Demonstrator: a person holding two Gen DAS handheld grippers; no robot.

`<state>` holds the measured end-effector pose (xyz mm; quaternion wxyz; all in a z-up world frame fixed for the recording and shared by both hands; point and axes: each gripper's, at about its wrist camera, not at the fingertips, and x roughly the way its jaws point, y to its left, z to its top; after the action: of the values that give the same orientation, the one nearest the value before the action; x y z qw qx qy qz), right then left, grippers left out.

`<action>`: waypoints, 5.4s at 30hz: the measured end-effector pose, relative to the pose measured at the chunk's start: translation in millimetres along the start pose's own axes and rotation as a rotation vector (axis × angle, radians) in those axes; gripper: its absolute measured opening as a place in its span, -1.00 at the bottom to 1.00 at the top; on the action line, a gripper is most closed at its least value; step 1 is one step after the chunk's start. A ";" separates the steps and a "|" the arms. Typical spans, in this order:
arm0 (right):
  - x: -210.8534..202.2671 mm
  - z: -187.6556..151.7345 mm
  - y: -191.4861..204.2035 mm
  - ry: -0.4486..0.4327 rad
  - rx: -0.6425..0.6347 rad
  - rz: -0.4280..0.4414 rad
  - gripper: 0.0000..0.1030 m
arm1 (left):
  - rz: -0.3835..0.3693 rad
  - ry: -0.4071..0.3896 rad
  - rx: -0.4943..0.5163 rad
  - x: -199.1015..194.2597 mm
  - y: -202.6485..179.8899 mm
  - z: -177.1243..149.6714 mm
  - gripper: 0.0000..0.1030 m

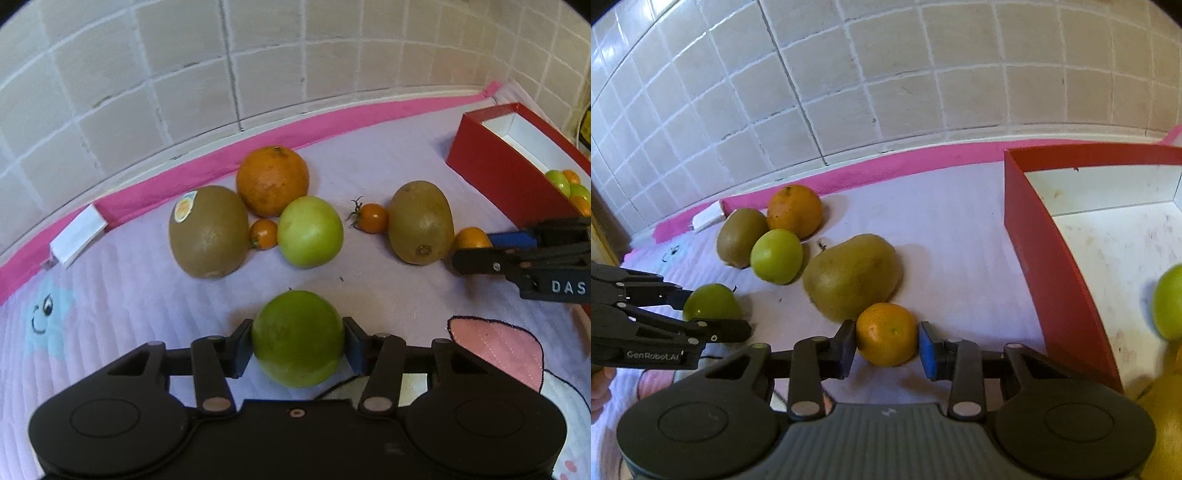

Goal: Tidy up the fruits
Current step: 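Grasp the large green apple with the left tool while the right tool grasps a mandarin, then carry green apple and mandarin over the red box and open both tools, then move both tools back over the kiwis on the mat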

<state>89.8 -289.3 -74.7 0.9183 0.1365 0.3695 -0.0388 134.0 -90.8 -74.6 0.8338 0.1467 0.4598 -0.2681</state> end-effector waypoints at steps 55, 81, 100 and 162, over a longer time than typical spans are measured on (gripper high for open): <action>-199.8 8.2 -158.5 -0.312 0.293 -0.189 -0.27 | -0.174 -0.159 -0.013 -53.1 -142.9 143.9 0.17; -144.0 -30.0 -221.7 -0.057 0.486 -0.263 -0.27 | -0.336 0.067 0.153 82.0 -286.7 194.0 0.17; -156.6 -27.6 -216.4 -0.125 0.538 -0.272 0.10 | -0.295 0.011 0.156 65.4 -274.0 197.5 0.52; 4.6 56.0 30.1 -0.061 -0.020 0.010 0.67 | -0.003 -0.005 -0.337 1.1 95.5 78.2 0.54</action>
<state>135.7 -275.9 -32.5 0.9306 0.1278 0.3412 -0.0346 243.9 -51.9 -34.0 0.8472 0.0034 0.4965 -0.1890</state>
